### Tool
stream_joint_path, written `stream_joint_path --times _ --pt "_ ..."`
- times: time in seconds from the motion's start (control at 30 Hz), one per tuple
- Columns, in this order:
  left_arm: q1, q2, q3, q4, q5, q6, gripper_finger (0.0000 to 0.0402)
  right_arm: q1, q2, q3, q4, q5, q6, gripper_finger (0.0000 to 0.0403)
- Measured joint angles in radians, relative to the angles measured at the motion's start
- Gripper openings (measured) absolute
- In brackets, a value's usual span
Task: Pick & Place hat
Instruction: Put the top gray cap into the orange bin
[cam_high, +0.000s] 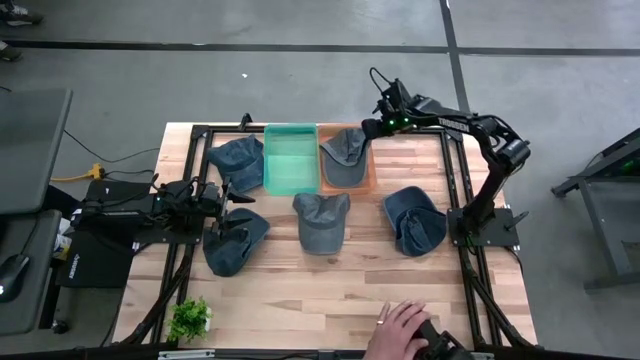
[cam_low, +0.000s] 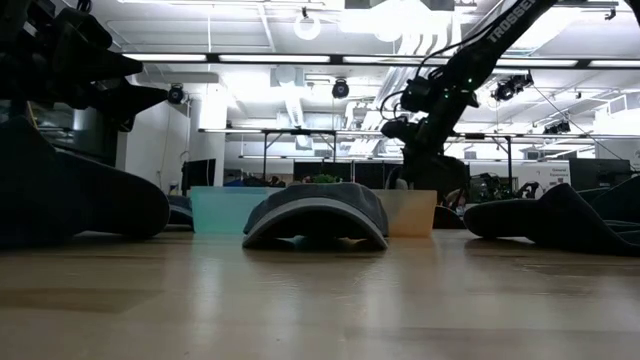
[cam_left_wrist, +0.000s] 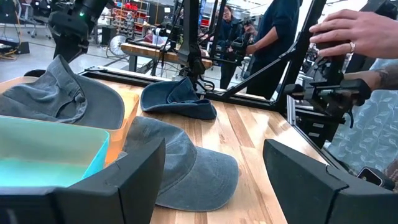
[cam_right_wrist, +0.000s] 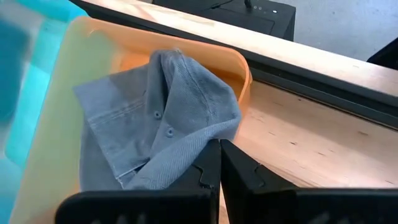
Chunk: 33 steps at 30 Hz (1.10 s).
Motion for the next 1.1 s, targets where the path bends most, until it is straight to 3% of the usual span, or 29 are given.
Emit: stream_joint_path --times 0.67,1.1 --pt "0.0 0.0 0.0 0.0 0.0 0.0 0.0269 0.059 0.093 0.001 0.025 0.026 0.023 0.0" --pt "0.0 0.0 0.0 0.0 0.0 0.0 0.0269 0.058 0.062 0.0 -0.009 0.081 0.0 0.0"
